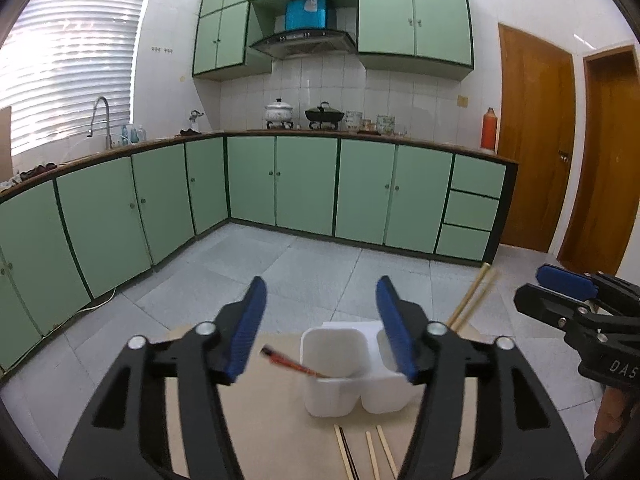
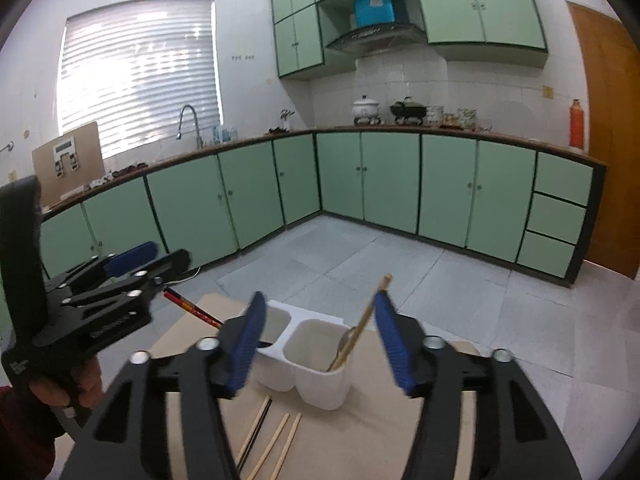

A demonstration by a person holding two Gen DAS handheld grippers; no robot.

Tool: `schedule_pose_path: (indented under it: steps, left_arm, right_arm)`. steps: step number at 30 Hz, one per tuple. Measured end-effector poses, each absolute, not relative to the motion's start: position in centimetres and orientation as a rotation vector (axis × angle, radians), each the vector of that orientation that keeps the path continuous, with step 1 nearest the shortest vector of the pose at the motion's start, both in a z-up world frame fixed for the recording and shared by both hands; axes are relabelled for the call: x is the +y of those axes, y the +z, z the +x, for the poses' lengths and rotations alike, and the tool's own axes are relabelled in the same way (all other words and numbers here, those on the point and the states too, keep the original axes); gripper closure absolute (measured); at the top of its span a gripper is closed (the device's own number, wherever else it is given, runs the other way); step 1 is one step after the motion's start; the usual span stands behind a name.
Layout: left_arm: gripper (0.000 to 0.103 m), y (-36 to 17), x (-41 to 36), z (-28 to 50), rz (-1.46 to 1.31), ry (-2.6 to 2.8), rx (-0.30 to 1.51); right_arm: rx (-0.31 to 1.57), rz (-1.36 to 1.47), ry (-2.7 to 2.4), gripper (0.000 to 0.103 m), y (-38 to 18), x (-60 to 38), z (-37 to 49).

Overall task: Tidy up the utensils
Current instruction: 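Lower both chopsticks into the holder and open both tools, then move both open tools back down to the remaining chopsticks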

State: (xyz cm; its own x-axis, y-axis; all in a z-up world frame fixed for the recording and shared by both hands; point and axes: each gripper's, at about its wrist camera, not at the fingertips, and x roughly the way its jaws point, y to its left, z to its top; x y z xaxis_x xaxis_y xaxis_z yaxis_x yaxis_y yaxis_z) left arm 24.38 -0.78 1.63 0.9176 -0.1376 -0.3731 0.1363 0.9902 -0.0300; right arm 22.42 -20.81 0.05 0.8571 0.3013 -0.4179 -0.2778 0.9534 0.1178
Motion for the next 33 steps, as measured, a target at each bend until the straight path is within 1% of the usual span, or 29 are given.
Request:
schedule_pose_path:
  steps: [1,2,4,8,13,16,21,27,33]
  left_arm:
    - [0.036,1.6,-0.6,23.5,-0.009,-0.136,0.373]
    - [0.035,1.4,-0.5,22.8,-0.015,-0.136,0.367]
    - [0.033,1.1,-0.4,21.6,-0.017,-0.136,0.364]
    - [0.029,-0.4,-0.1,19.3,-0.028,-0.135,0.386]
    - [0.022,-2.7,0.3,16.7,-0.050,-0.119,0.411]
    - [0.022,-4.4,0.6,15.7,-0.054,-0.108,0.437]
    - [0.018,-7.6,0.7,14.2,-0.006,-0.082,0.462]
    - [0.015,-10.8,1.3,12.9,0.013,-0.076,0.509]
    - [0.015,-13.2,1.5,11.8,0.040,-0.075,0.561]
  right_arm:
    - [0.445,0.060,0.298,0.040,-0.1,-20.9,21.8]
    - [0.442,0.065,0.291,0.039,-0.2,-21.1,21.4]
    - [0.426,0.075,0.281,0.037,-0.5,-21.4,20.0]
    - [0.422,0.088,0.265,0.025,-1.6,-21.5,17.9]
    - [0.437,0.096,0.247,0.016,-3.8,-21.2,16.0]
    - [0.464,0.106,0.247,0.012,-5.5,-20.9,15.5]
    - [0.519,0.107,0.205,0.009,-9.0,-20.3,14.8]
    - [0.569,0.125,0.171,0.008,-12.8,-20.1,13.5]
    - [0.604,0.141,0.151,0.007,-14.9,-20.3,12.1]
